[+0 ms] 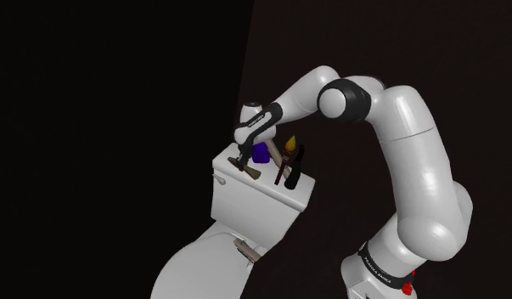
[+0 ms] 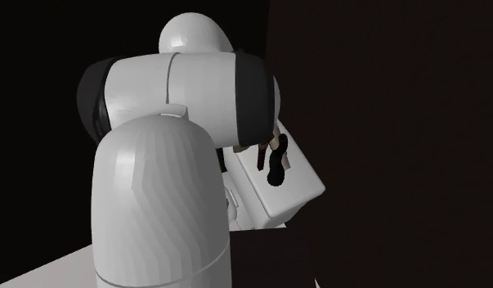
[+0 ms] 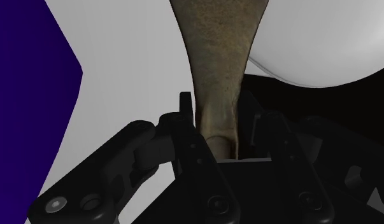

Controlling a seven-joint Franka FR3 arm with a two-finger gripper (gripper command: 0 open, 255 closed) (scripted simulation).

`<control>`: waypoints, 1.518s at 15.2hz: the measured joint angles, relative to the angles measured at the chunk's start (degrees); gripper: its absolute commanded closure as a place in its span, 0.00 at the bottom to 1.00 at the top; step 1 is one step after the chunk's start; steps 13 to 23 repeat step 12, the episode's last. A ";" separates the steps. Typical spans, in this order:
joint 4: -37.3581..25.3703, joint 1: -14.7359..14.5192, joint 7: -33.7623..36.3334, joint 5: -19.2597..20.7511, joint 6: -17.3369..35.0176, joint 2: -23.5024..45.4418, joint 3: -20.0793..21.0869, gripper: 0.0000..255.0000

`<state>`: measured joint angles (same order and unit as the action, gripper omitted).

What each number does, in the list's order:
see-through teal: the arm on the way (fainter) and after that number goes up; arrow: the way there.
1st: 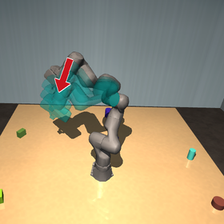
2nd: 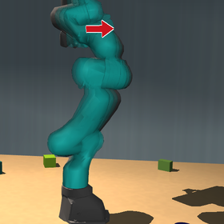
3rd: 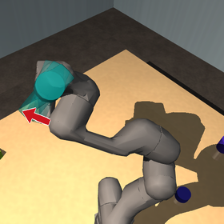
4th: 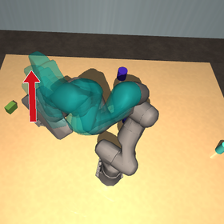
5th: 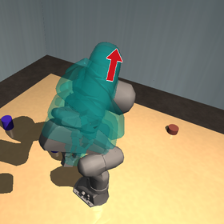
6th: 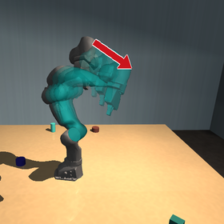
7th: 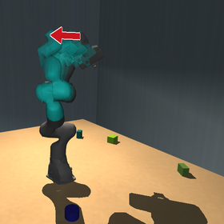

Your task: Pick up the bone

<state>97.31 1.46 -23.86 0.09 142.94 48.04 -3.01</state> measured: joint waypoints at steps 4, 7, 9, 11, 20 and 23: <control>1.08 -0.14 0.04 0.07 -1.69 -2.77 -0.08 1.00; 1.97 -0.23 0.05 0.12 -2.81 -4.78 -0.14 1.00; 2.01 -0.25 0.04 0.15 -3.82 -5.83 -0.18 1.00; 2.23 -0.22 -0.06 0.18 -4.77 -7.01 -0.22 1.00; 2.45 -0.29 0.01 0.20 -4.98 -7.44 -0.23 1.00; 2.45 -0.29 0.01 0.20 -4.98 -7.44 -0.23 1.00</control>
